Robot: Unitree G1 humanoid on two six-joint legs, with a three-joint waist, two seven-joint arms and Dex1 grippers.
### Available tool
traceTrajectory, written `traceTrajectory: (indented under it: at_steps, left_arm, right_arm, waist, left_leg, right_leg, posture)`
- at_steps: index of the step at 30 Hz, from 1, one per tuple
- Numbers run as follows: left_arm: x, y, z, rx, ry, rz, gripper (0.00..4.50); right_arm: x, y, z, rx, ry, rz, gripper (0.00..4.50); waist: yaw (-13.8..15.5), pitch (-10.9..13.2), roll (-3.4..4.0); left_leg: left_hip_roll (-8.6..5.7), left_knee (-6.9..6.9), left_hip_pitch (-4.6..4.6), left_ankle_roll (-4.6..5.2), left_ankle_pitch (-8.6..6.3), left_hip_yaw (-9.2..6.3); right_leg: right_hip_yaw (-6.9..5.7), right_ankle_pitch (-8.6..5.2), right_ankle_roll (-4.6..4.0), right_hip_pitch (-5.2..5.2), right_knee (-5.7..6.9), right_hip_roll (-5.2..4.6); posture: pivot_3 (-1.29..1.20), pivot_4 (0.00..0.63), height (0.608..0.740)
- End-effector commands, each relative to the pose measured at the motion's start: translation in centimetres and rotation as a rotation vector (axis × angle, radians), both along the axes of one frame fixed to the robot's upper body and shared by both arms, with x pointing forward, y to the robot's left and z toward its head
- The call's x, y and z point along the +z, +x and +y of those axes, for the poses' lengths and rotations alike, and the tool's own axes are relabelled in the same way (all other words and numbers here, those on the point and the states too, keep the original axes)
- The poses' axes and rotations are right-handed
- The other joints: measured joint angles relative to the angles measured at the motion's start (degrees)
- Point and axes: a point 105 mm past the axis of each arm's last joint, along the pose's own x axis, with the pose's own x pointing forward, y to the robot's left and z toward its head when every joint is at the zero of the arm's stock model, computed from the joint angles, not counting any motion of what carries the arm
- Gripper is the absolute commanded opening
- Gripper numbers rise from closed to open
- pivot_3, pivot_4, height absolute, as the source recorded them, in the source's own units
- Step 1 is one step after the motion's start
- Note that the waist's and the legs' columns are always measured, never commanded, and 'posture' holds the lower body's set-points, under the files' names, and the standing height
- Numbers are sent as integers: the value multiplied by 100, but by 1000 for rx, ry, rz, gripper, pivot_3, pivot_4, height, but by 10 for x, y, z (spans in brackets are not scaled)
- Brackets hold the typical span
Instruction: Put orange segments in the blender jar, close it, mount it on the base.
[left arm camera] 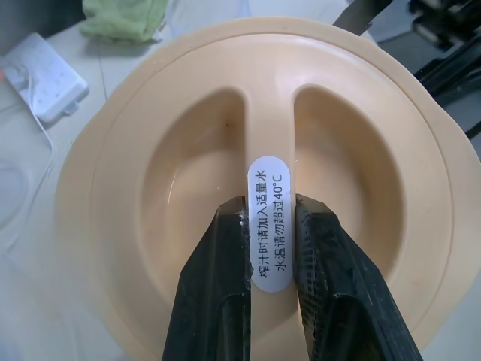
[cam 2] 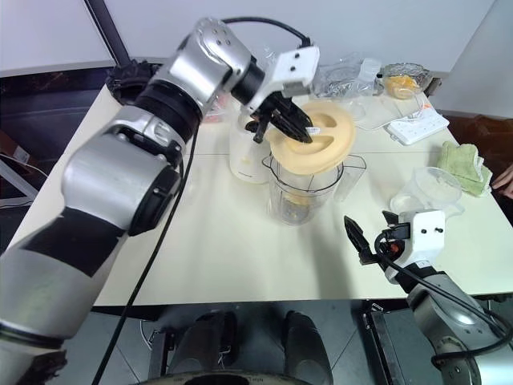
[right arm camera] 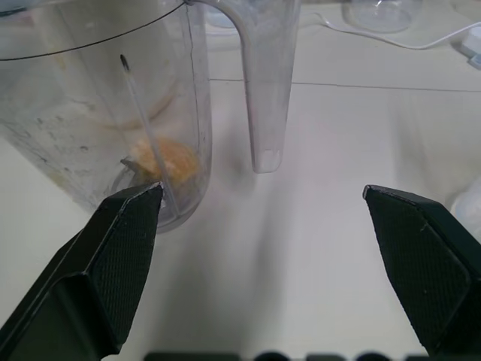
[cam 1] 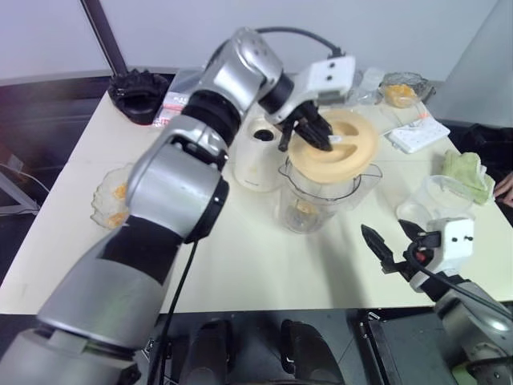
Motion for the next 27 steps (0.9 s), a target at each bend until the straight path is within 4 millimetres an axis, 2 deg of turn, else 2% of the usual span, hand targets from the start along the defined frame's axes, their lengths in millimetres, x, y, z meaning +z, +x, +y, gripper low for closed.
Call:
traceTrajectory:
  at_steps: [1, 6, 12, 20, 22, 25, 27]
  left_arm:
    - [-7, 0, -5, -11, 36, -49, 237]
    - [-28, 6, -6, 24, 74, -57, 237]
    - [-46, 3, 9, -1, 201, -9, 237]
    - [-30, 9, 9, 9, 254, -135, 237]
    - [-33, 9, 15, 0, 304, -138, 237]
    - [-36, 7, 22, -18, 342, -97, 237]
    - [-31, 0, 17, -18, 270, -9, 237]
  right_arm:
    - [13, -1, 2, -7, -15, -61, 4492]
    - [14, 0, 2, -18, -19, -70, 4492]
    - [6, 3, 5, -17, -30, -49, 4492]
    - [3, 10, 10, -15, -20, -57, 4492]
    - [0, 12, 10, -12, -23, -50, 4492]
    - [-4, 15, 10, -12, -25, -46, 4492]
    - [-5, 18, 9, -15, -26, -47, 4492]
  waist:
    - [1, 0, 0]
    - [11, -3, 1]
    - [-7, -8, 4]
    - [-10, -12, 7]
    - [-17, -14, 9]
    - [-31, -16, 11]
    - [-34, -18, 15]
  left_leg:
    - [0, 0, 0, 0, 0, 1]
    - [-1, 0, 7, 0, 0, -1]
    - [6, 5, 58, -2, -1, -5]
    - [9, 1, 71, -3, -2, -7]
    - [9, -1, 72, -3, -2, -5]
    - [11, -2, 78, -3, -2, -6]
    - [12, -3, 82, -3, -2, -7]
  right_leg:
    - [0, 0, 0, 0, 0, 0]
    - [0, 0, 0, 10, 0, 1]
    - [-2, 1, -2, 71, -21, 0]
    - [-2, 0, -1, 78, -22, -4]
    - [-2, -1, 0, 78, -22, -3]
    - [-2, -1, 2, 79, -22, -3]
    - [-2, -3, 4, 80, -22, -3]
  posture:
    - [0, 150, 740]
    - [0, 150, 740]
    - [0, 150, 740]
    - [0, 150, 740]
    - [0, 150, 740]
    - [0, 150, 740]
    - [0, 150, 740]
